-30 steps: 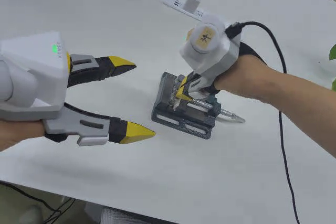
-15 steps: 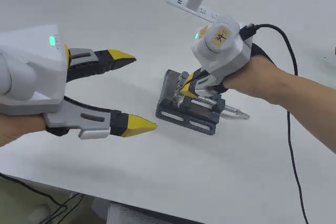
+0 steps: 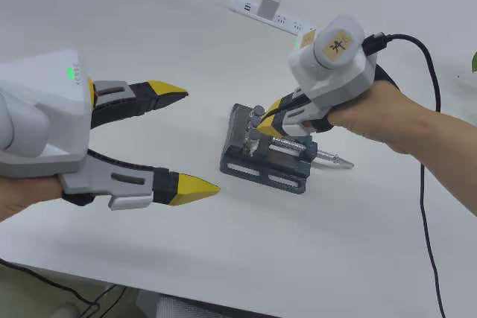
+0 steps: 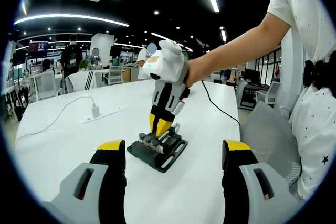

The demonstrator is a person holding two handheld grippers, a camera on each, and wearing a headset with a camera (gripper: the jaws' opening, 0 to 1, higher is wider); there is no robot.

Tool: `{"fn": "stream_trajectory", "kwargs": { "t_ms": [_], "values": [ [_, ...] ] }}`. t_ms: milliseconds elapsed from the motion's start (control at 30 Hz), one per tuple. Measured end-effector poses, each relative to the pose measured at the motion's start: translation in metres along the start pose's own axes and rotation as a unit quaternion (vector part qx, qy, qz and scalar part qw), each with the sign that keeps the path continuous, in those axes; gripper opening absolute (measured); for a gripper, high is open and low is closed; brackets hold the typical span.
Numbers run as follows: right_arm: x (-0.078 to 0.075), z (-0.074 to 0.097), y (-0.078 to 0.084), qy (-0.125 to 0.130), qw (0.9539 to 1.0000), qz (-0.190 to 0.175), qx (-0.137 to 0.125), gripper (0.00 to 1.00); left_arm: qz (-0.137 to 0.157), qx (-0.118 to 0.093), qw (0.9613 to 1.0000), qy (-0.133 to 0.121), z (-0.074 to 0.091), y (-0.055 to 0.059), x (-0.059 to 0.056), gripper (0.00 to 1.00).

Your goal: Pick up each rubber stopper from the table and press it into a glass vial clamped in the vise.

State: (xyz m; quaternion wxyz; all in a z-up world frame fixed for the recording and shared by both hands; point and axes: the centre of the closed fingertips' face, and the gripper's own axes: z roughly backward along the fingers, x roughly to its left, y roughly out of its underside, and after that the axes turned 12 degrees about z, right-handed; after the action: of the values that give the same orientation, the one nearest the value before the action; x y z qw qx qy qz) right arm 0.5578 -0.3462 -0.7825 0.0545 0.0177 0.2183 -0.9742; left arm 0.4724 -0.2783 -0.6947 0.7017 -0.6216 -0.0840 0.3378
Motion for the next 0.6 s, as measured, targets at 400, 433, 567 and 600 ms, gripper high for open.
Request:
{"fn": "stream_trajectory", "kwargs": {
  "t_ms": [400,433,567,600],
  "values": [
    [0.015,0.026,0.018,0.028,0.9966,-0.048,-0.06,0.2,-0.007,0.026,0.9996,0.0,0.001,0.008,0.001,0.78],
    [0.017,0.029,0.02,0.031,0.996,-0.053,-0.066,0.21,-0.007,0.027,0.9996,0.0,0.0,0.008,0.001,0.78],
    [0.025,0.039,0.033,0.044,0.9932,-0.071,-0.082,0.25,-0.006,0.033,0.9994,-0.002,-0.001,0.011,0.002,0.8],
    [0.027,0.041,0.036,0.046,0.9926,-0.073,-0.086,0.28,-0.006,0.034,0.9994,-0.002,-0.001,0.011,0.002,0.81]
  ]
}}
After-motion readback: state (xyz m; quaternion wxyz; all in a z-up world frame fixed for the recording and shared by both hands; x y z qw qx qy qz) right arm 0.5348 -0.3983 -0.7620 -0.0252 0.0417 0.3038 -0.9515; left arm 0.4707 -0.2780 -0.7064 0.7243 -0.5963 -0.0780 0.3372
